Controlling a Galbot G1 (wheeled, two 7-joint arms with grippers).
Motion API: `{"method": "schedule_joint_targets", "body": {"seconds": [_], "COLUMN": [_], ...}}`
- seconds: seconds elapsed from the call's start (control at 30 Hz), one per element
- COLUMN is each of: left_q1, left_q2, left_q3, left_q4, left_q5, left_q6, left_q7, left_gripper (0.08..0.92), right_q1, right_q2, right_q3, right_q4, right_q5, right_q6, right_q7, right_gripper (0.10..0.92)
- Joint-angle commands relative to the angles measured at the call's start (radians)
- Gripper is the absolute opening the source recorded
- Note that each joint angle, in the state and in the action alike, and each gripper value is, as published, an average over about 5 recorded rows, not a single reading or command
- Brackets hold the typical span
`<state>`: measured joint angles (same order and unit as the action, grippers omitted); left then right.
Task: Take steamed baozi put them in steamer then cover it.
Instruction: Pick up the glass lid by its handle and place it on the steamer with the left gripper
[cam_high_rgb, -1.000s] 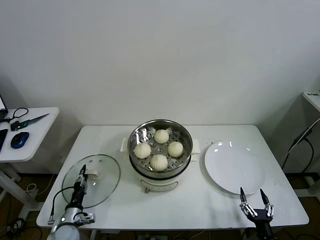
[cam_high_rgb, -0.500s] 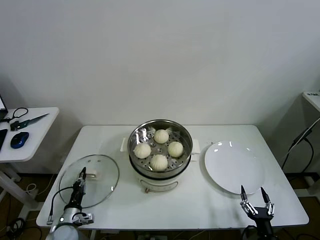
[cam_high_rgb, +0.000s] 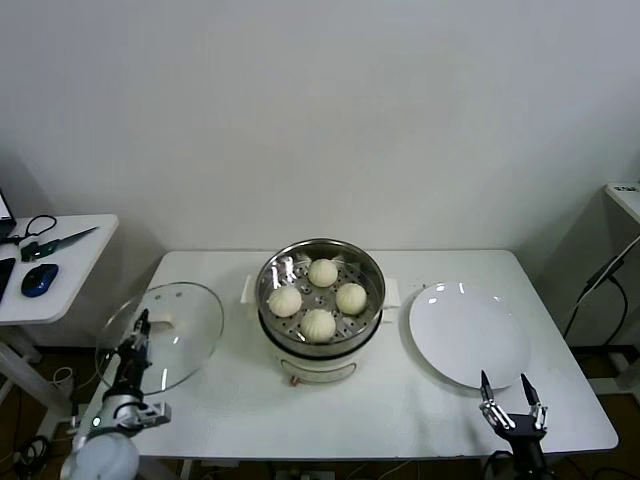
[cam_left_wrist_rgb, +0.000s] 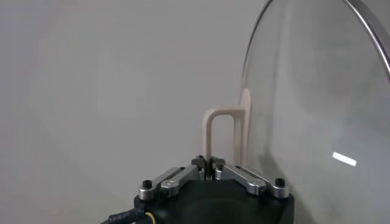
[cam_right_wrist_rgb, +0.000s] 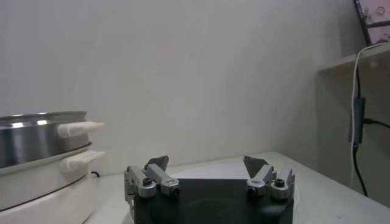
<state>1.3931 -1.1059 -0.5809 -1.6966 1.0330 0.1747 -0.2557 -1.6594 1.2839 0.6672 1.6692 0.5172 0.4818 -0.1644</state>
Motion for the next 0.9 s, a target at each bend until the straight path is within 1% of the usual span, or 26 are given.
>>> {"method": "schedule_joint_targets", "body": {"seconds": [0.03, 0.17, 0.3, 0.4, 0.53, 0.6, 0.67, 0.77, 0.9], "left_q1": [0.026, 0.037, 0.001, -0.067, -0.18, -0.232, -0.283, -0.354, -0.424], "left_q2": [0.032, 0.107, 0.167, 0.193, 0.207, 0.195, 0.157, 0.069, -0.047], "left_q3": [0.003, -0.012, 0.01, 0.06, 0.182, 0.269, 0.361, 0.471, 0.578], "left_q4": [-0.106, -0.254, -0.38, -0.438, -0.49, -0.505, -0.506, -0.482, -0.421], "left_q5": [-0.085, -0.154, -0.206, -0.209, -0.174, -0.132, -0.074, 0.034, 0.191], "left_q6": [0.035, 0.118, 0.22, 0.296, 0.409, 0.463, 0.506, 0.547, 0.562], "left_q7": [0.029, 0.112, 0.205, 0.266, 0.339, 0.374, 0.411, 0.462, 0.504], "left_gripper": [0.137, 0.137, 0.137, 0.137, 0.137, 0.137, 0.137, 0.137, 0.137], "right_q1": [0.001, 0.005, 0.011, 0.018, 0.026, 0.029, 0.033, 0.036, 0.036], "right_q2": [0.002, 0.004, 0.004, 0.005, 0.006, 0.007, 0.008, 0.009, 0.007], "right_q3": [-0.009, -0.016, -0.016, -0.015, -0.014, -0.014, -0.013, -0.011, -0.008], "right_q4": [0.003, 0.003, 0.008, 0.008, 0.009, 0.009, 0.01, 0.011, 0.008], "right_q5": [-0.008, -0.024, -0.048, -0.073, -0.1, -0.104, -0.106, -0.106, -0.102], "right_q6": [0.0, -0.002, -0.013, -0.025, -0.038, -0.042, -0.047, -0.05, -0.047], "right_q7": [0.0, 0.003, 0.014, 0.023, 0.032, 0.035, 0.039, 0.041, 0.043], "right_gripper": [0.823, 0.823, 0.823, 0.823, 0.823, 0.823, 0.823, 0.823, 0.823]}}
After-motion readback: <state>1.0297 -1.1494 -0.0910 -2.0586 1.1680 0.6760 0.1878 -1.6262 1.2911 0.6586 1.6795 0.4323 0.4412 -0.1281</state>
